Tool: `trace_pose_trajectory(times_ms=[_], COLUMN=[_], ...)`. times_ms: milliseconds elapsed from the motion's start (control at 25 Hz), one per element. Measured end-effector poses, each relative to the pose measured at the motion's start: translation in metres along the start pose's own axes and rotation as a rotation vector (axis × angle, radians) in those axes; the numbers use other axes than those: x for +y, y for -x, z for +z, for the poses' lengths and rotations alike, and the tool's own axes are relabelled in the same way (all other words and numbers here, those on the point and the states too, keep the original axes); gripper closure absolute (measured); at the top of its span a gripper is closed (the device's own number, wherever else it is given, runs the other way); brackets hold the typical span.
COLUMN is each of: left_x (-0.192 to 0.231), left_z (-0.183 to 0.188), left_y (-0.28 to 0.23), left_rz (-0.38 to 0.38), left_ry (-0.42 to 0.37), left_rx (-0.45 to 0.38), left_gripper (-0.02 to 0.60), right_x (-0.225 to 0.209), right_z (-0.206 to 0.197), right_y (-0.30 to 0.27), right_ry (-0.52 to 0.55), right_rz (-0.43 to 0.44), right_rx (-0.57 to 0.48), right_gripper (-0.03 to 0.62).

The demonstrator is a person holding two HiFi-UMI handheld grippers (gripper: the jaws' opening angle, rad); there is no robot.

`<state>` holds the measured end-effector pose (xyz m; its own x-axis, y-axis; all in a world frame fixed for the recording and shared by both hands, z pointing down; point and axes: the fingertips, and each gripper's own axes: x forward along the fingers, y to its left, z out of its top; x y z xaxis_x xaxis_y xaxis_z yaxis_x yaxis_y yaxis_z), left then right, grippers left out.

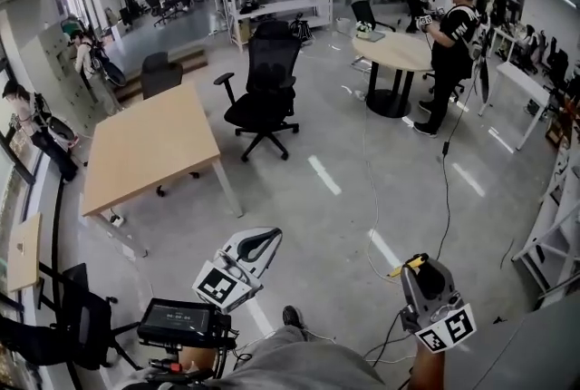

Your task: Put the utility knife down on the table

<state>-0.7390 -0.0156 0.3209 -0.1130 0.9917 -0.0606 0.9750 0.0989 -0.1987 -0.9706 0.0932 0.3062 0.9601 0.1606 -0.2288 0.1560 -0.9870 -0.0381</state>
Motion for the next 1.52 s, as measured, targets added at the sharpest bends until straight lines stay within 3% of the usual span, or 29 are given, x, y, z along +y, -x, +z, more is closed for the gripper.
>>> trace_pose_trajectory(times_ms=[480,600,800,1000,1200,1400,1520], left_x=[0.131,0.163,0.189,0.217,0.244,0.261,0.264], left_z=[-0.034,-0.036,-0.04,-0.059,-0.066,-0.082,-0.079], left_y=[-0.085,-0.102,-0.118,-0.154,-0.198,-0.255,-0.291], left_rz=[-0.038,-0.049,-0.026,0.013,0.119,0.209,0.224], left_ry=[0.028,-0.014,-0.005,-0.021,0.021,0.014,-0.002], left_rx=[-0.023,-0.01,-0.007,0.035,0.05,0.114,0.118], left_gripper=[0.575,0.575,0.575,0.575,0.575,0.575,0.575], right_x=[-0.068,-0.081,-0.109,-0.164,-0.222,-0.289,-0.325], right_z=[-0.013,-0.019,-0.02,-0.039,-0.049,-0.054,-0.056], right_y=[-0.125,-0.159,-0.191,-0.228,-0.263,-0.285,-0.301], right_ry=[0.017,-0.006,0.009,-0.017,-0.053,-0.074,-0.068], right_rz=[-0.073,-0.064,-0.036,-0.004,0.066,0.131,0.168], right_rx=[0.014,0.027,0.022,0.006,0.01,-0.003,0.002], right_gripper=[0.477,0.477,0.477,0.477,0.477,0.477,0.477])
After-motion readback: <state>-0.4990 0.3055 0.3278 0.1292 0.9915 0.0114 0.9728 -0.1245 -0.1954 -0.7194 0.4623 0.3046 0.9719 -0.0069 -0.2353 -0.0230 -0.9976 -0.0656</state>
